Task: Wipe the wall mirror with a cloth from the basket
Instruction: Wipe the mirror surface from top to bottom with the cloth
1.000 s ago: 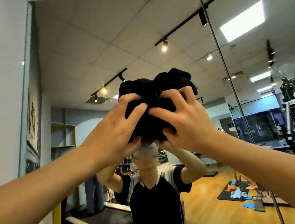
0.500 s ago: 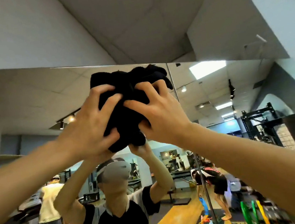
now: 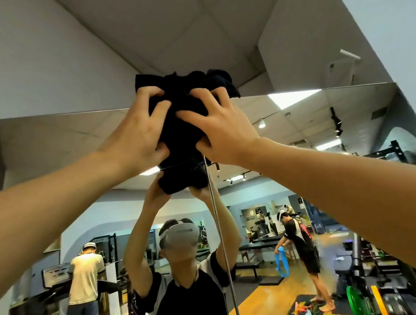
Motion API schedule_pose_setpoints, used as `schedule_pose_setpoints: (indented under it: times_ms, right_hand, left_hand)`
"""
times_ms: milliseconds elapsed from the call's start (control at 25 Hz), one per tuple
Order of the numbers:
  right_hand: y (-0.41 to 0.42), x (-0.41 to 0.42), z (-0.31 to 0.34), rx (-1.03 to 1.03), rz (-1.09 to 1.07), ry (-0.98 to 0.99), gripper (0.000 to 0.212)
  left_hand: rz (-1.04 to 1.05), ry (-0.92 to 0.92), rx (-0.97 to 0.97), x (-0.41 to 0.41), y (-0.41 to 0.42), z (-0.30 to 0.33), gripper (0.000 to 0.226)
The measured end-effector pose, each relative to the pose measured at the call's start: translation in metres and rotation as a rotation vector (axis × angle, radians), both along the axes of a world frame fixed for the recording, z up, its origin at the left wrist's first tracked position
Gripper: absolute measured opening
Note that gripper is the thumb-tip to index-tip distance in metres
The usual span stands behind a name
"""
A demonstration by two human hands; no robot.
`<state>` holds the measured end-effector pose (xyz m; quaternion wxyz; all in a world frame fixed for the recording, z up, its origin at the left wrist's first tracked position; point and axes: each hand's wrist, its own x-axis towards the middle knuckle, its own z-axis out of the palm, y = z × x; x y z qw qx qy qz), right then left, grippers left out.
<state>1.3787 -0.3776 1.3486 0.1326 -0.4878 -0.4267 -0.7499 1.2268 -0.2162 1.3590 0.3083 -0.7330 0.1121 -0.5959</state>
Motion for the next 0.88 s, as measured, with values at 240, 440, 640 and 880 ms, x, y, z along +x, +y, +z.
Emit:
schedule_pose_setpoints:
  times_ms: [240, 440, 640, 880]
  right_hand:
    - [0.004, 0.050, 0.017, 0.019, -0.006, 0.002, 0.058]
    - [0.017, 0.090, 0.039, 0.023, -0.073, 0.041, 0.059]
    - [0.043, 0.122, 0.070, 0.032, -0.233, 0.196, 0.066]
    - [0.064, 0.166, 0.078, 0.086, -0.070, 0.170, 0.070]
  left_hand:
    - [0.046, -0.001, 0.004, 0.044, 0.000, 0.017, 0.068]
    - [0.077, 0.002, -0.037, 0.092, 0.010, 0.036, 0.064]
    - [0.262, -0.170, -0.170, 0.144, 0.015, 0.062, 0.049]
    - [0.253, -0.226, -0.266, 0.207, 0.033, 0.066, 0.066]
